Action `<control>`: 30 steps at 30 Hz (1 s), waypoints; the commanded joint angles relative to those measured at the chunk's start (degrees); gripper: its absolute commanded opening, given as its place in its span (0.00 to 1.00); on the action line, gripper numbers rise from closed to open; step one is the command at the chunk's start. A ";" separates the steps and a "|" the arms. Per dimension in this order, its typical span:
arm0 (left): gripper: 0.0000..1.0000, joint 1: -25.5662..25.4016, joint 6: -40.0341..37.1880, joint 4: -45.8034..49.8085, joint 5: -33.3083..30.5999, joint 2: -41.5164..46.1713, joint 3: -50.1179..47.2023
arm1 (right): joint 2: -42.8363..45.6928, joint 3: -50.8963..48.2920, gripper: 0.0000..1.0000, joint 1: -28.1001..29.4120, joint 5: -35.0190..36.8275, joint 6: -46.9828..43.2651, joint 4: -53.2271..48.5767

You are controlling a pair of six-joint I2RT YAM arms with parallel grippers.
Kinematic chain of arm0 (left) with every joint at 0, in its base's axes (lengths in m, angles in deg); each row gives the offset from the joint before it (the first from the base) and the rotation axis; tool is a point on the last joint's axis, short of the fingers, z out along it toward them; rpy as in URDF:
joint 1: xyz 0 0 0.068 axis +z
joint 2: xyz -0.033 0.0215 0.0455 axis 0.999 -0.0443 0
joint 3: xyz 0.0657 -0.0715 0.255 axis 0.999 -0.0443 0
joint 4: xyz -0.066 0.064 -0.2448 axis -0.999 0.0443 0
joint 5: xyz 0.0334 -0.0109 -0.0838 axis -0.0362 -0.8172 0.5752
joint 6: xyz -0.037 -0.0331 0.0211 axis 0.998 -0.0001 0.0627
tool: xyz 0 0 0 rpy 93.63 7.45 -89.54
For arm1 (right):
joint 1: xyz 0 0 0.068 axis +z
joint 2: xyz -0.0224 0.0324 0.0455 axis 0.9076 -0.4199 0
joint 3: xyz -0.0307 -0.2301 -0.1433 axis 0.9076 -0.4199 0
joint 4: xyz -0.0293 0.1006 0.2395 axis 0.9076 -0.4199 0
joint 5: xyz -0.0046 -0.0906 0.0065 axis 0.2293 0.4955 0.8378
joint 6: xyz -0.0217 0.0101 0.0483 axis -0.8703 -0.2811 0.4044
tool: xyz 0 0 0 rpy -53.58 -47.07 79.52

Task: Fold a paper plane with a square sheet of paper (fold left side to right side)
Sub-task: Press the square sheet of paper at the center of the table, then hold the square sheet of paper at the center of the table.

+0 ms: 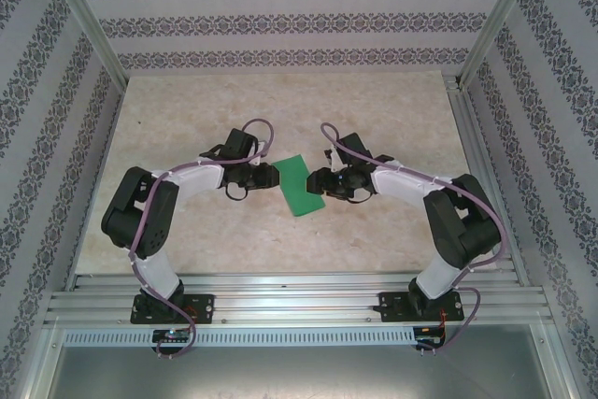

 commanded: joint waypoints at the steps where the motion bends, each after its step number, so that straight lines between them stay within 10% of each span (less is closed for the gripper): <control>1: 0.37 0.08 1.00 -1.93 1.95 -1.27 -0.20 | -4.00 2.05 0.56 -0.17 0.76 -1.72 -1.04; 15: 0.37 3.85 -0.07 -0.67 2.73 3.09 -1.63 | -6.39 -2.59 0.53 9.02 -4.31 6.10 6.49; 30: 0.28 2.76 1.22 -6.54 11.30 7.06 -7.48 | -0.17 5.96 0.53 3.26 -0.91 0.41 -0.90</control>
